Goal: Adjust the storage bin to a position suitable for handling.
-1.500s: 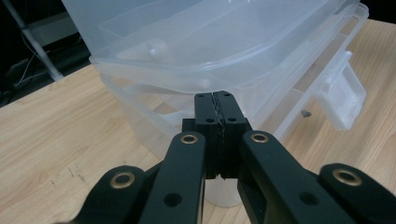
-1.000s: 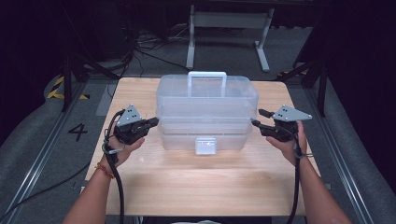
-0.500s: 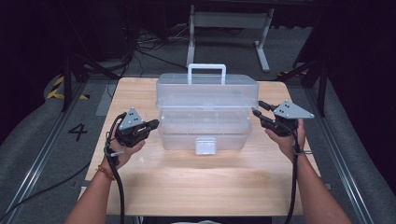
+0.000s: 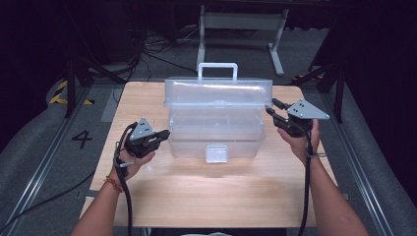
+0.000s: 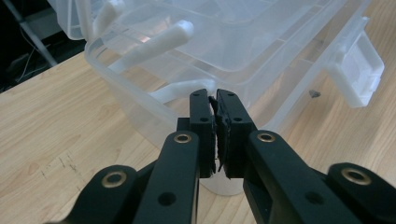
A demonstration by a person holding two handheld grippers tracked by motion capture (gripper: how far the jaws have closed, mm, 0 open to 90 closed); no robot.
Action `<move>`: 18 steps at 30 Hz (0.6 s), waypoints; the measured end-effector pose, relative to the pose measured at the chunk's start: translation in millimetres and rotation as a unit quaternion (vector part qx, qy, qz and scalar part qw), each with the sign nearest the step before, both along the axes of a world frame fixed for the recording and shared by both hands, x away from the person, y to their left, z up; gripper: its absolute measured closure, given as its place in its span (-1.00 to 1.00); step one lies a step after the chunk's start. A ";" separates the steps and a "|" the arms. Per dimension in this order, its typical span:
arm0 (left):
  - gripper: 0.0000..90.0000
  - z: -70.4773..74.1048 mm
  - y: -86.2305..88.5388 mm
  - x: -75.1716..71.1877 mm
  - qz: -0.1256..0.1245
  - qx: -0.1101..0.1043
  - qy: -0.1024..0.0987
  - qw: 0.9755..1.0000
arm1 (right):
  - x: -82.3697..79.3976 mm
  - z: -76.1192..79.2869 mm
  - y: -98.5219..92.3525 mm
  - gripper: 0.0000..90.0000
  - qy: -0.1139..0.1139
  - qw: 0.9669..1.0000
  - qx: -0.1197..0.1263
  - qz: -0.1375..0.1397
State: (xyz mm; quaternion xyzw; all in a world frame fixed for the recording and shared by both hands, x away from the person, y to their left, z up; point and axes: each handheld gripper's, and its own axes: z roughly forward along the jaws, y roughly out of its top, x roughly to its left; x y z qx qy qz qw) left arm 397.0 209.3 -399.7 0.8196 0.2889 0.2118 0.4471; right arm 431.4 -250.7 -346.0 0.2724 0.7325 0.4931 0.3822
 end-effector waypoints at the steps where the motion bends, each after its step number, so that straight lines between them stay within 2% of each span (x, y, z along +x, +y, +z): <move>1: 0.91 -0.6 0.0 -0.2 -0.001 -0.002 0.004 1.000 | 2.1 2.3 0.6 0.48 -0.001 1.000 0.004 -0.003; 3: 0.91 -2.1 -1.8 -0.4 -0.003 -0.004 0.003 1.000 | 4.3 4.8 1.6 0.48 -0.002 1.000 0.004 -0.005; 4: 0.91 -1.6 -3.6 -0.4 -0.004 0.006 -0.002 1.000 | 5.1 5.7 1.9 0.48 -0.004 1.000 0.004 -0.007; 6: 0.91 -1.6 -4.7 -0.5 -0.004 0.008 -0.002 1.000 | 6.1 6.9 2.1 0.48 -0.005 1.000 0.002 -0.008; 18: 0.91 -3.8 -3.7 0.7 -0.009 -0.004 0.002 1.000 | 23.4 23.7 4.9 0.52 -0.009 1.000 -0.001 -0.017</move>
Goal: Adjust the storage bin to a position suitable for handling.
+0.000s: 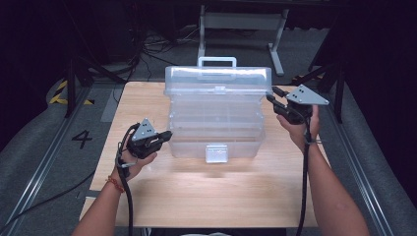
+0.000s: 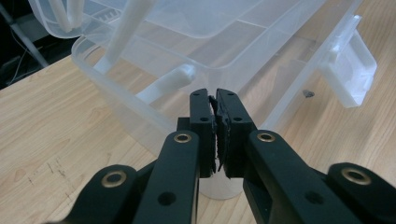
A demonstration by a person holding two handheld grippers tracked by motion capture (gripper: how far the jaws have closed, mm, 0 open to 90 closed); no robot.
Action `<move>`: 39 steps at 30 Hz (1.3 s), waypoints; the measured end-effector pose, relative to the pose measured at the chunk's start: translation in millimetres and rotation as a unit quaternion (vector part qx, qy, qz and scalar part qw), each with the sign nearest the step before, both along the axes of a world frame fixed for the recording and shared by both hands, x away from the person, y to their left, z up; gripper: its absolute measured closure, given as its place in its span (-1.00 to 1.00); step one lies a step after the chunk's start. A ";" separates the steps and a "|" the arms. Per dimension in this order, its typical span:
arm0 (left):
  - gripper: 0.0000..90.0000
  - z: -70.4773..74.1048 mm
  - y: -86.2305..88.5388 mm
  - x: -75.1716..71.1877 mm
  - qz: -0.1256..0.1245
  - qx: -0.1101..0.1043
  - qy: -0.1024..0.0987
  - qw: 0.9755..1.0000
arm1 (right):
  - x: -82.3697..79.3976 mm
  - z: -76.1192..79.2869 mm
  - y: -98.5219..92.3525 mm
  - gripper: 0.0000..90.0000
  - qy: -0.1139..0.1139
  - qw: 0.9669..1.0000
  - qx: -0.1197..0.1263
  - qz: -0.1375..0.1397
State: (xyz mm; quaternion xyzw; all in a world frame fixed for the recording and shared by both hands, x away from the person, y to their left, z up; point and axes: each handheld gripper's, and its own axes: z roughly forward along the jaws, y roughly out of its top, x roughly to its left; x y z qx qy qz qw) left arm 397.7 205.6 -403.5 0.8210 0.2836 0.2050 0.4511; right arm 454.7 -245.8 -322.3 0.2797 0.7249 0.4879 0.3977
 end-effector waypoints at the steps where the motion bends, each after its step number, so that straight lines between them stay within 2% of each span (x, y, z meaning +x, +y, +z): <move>1: 0.91 -0.2 -0.1 0.1 0.000 -0.001 -0.001 1.000 | 1.3 0.6 0.1 0.52 0.002 1.000 0.004 0.000; 8: 0.92 -1.1 1.2 1.5 -0.004 -0.006 0.001 1.000 | 14.4 -4.5 3.1 0.57 0.011 1.000 -0.016 -0.013; 10: 0.92 -1.6 1.6 1.7 -0.007 -0.011 0.004 1.000 | 19.4 -4.3 1.0 0.57 0.016 1.000 -0.001 -0.011; 14: 0.92 -2.1 3.5 3.0 -0.012 -0.012 0.000 1.000 | 27.0 1.6 4.0 0.60 0.005 1.000 -0.011 -0.019; 17: 0.92 -2.0 3.3 2.9 -0.012 -0.011 0.000 1.000 | 31.9 3.2 3.7 0.60 0.008 1.000 -0.007 -0.020; 18: 0.92 -2.1 3.1 2.6 -0.011 -0.011 0.000 1.000 | 36.5 4.8 3.2 0.60 0.013 1.000 0.001 -0.018; 21: 0.92 -2.2 3.4 2.9 -0.011 -0.011 0.000 1.000 | 39.5 5.9 3.5 0.60 0.010 1.000 0.000 -0.018; 26: 0.93 -2.5 2.3 3.4 -0.011 -0.009 -0.001 1.000 | 46.9 6.7 2.7 0.59 0.020 1.000 0.010 -0.015; 32: 0.92 -2.9 1.9 3.0 -0.010 -0.010 0.000 1.000 | 55.2 8.2 4.6 0.58 0.031 0.999 0.010 -0.018; 34: 0.92 -2.7 1.8 2.8 -0.011 -0.008 0.000 1.000 | 57.6 8.1 3.9 0.58 0.037 0.999 0.023 -0.017; 39: 0.92 -3.1 2.1 3.3 -0.012 -0.010 -0.001 1.000 | 60.2 7.7 2.8 0.58 0.037 0.999 0.027 -0.013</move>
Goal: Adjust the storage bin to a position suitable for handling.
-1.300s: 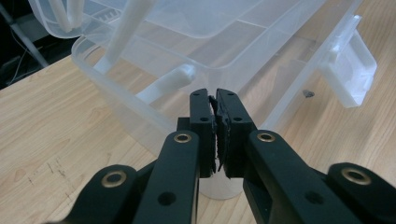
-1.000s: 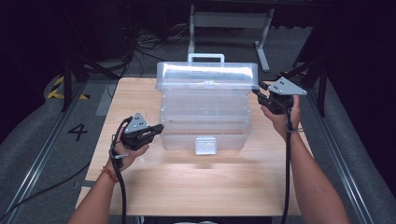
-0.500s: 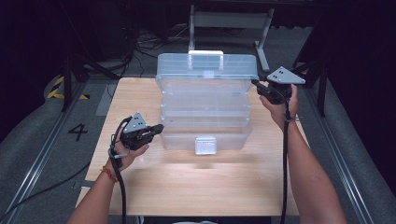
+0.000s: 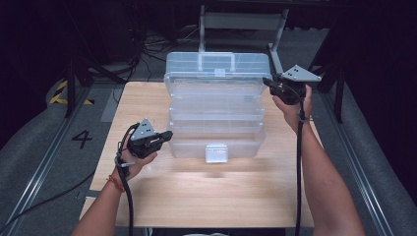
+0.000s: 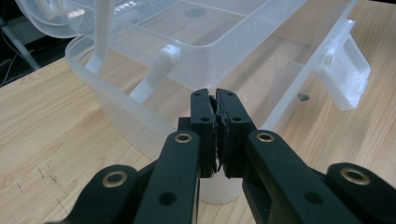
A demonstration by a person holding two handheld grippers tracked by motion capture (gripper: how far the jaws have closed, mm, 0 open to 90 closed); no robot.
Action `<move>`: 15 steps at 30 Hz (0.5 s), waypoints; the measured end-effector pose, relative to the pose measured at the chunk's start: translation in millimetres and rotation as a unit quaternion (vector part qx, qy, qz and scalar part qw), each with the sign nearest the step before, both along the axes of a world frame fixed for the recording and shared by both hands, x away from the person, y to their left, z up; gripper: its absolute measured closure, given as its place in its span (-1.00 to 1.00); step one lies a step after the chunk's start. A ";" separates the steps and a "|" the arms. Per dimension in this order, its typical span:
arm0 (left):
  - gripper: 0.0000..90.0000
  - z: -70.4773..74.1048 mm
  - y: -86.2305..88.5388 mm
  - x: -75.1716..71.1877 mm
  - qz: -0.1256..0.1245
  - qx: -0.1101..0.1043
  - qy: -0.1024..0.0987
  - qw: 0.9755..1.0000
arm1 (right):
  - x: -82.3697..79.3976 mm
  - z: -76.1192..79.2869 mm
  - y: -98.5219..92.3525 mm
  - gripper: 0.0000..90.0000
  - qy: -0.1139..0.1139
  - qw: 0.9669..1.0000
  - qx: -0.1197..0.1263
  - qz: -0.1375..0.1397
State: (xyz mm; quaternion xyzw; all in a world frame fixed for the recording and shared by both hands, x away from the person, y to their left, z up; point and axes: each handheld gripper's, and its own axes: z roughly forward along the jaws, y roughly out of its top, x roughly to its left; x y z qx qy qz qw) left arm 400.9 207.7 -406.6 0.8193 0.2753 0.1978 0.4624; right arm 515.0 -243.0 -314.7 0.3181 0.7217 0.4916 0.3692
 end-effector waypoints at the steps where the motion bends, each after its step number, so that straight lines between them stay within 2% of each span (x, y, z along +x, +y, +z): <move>1: 0.93 -0.3 -0.1 0.3 0.000 -0.001 0.000 1.000 | 1.5 -1.0 0.8 0.56 0.004 1.000 -0.009 0.001; 4: 0.93 -0.4 -0.9 0.4 0.001 -0.001 0.002 1.000 | 3.8 -2.0 1.5 0.55 0.001 1.000 -0.015 0.000; 7: 0.93 -0.6 -1.0 1.2 -0.002 0.000 0.001 1.000 | 8.3 -2.6 1.2 0.55 0.007 1.000 -0.006 0.001; 12: 0.93 -1.1 -1.9 1.9 -0.002 -0.002 0.002 1.000 | 14.6 -4.4 2.5 0.53 0.009 1.000 -0.014 0.000; 15: 0.93 -1.5 -1.7 2.6 -0.003 -0.005 0.003 1.000 | 16.6 -6.5 0.5 0.54 0.015 1.000 -0.001 0.005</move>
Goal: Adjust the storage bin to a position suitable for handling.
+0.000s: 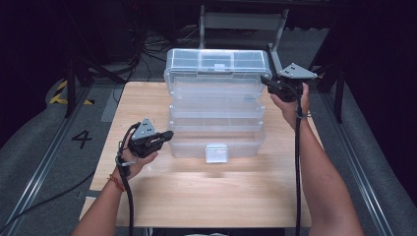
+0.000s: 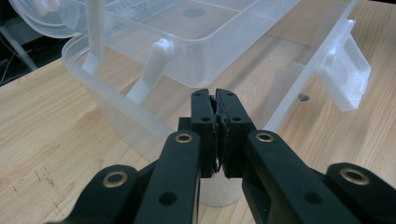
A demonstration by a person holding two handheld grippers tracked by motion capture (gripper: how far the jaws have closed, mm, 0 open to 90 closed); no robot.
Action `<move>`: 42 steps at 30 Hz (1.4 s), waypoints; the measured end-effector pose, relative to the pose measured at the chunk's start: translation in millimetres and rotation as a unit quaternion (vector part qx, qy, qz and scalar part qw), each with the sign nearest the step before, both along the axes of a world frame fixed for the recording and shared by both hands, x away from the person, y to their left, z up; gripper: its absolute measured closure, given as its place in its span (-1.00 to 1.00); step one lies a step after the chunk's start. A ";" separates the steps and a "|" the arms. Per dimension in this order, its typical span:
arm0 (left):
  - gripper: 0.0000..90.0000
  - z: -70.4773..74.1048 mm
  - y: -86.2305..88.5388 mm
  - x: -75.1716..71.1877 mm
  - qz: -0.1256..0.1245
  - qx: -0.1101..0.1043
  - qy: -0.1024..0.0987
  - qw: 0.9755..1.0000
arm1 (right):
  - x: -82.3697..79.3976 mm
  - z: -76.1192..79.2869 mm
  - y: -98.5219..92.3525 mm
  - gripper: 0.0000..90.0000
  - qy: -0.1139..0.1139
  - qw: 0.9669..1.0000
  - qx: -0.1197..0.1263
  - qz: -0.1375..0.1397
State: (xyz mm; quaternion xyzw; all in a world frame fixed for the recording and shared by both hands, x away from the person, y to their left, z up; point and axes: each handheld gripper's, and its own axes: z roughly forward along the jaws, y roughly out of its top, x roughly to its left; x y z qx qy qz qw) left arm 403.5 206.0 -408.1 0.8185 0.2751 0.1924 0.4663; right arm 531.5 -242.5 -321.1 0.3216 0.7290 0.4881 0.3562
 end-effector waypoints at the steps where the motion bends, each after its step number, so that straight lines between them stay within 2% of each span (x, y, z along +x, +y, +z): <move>1: 0.93 0.0 -0.1 0.1 0.000 0.000 0.001 1.000 | 0.4 -0.2 0.1 0.54 -0.001 1.000 -0.004 0.000; 6: 0.93 -0.2 -0.5 0.1 0.000 0.002 0.000 1.000 | 1.6 -0.8 1.1 0.55 -0.004 1.000 -0.011 -0.002; 11: 0.93 -0.2 -0.7 0.0 0.001 0.003 -0.001 1.000 | 4.4 -3.4 1.6 0.57 -0.003 1.000 -0.001 -0.007; 18: 0.92 -0.7 -0.7 1.1 -0.001 0.002 -0.001 1.000 | 13.2 1.2 0.0 0.61 0.011 1.000 0.006 -0.004; 21: 0.92 -1.1 -0.9 1.9 -0.003 0.001 -0.001 1.000 | 16.2 2.1 -0.3 0.66 0.009 1.000 0.008 -0.005; 26: 0.92 -1.5 -1.8 2.8 -0.005 0.001 0.000 1.000 | 23.7 1.8 -3.2 0.69 0.020 0.999 0.030 -0.001; 30: 0.92 -1.6 -1.7 2.9 -0.005 0.001 0.000 1.000 | 28.4 2.7 0.4 0.71 0.020 0.999 0.025 -0.010; 35: 0.91 -2.0 -1.7 3.5 -0.007 0.000 -0.001 1.000 | 34.0 1.6 -0.9 0.73 0.028 0.999 0.042 -0.011; 42: 0.91 -2.6 -2.9 3.8 -0.005 0.000 -0.001 1.000 | 39.5 3.0 0.2 0.73 0.034 0.999 0.040 -0.013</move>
